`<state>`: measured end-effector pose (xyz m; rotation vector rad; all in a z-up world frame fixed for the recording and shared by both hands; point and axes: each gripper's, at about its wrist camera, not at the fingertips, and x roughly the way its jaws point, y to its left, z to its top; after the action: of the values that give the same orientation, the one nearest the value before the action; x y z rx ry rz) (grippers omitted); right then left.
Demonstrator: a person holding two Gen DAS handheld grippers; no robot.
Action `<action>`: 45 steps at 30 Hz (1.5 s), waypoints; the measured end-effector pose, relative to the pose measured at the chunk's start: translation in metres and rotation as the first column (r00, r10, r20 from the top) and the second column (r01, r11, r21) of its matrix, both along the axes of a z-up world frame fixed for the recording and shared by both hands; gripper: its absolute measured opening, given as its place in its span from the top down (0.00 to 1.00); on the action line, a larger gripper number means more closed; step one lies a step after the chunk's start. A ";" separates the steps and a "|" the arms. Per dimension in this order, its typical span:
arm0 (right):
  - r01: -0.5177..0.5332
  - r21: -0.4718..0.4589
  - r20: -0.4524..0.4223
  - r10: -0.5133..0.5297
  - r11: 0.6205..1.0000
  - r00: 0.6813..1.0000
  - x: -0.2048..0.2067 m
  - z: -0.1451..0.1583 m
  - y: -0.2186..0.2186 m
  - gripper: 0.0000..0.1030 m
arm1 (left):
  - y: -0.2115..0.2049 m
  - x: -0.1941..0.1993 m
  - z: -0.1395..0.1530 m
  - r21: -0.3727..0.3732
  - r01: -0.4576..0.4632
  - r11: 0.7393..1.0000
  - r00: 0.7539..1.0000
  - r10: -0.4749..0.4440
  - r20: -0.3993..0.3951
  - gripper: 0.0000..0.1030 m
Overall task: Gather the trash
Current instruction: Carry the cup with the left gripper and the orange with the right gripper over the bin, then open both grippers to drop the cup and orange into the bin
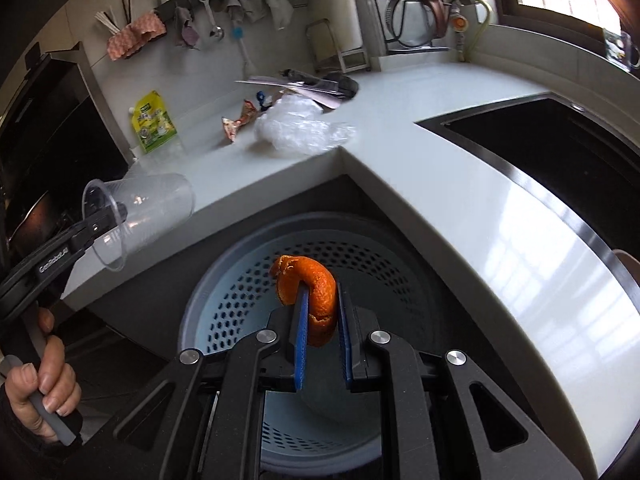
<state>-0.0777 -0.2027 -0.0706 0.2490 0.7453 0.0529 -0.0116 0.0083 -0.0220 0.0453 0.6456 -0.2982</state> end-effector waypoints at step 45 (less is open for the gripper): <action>0.055 -0.024 -0.110 -0.058 0.998 0.992 0.000 -0.049 -0.002 0.64 | -0.050 -0.004 -0.090 0.064 0.102 0.993 0.952 -0.078 -0.297 0.81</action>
<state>-0.0773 -0.2042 -0.1193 0.2549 0.8480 -0.0224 -0.0157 -0.0416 -0.1124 0.1078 0.9535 -0.3714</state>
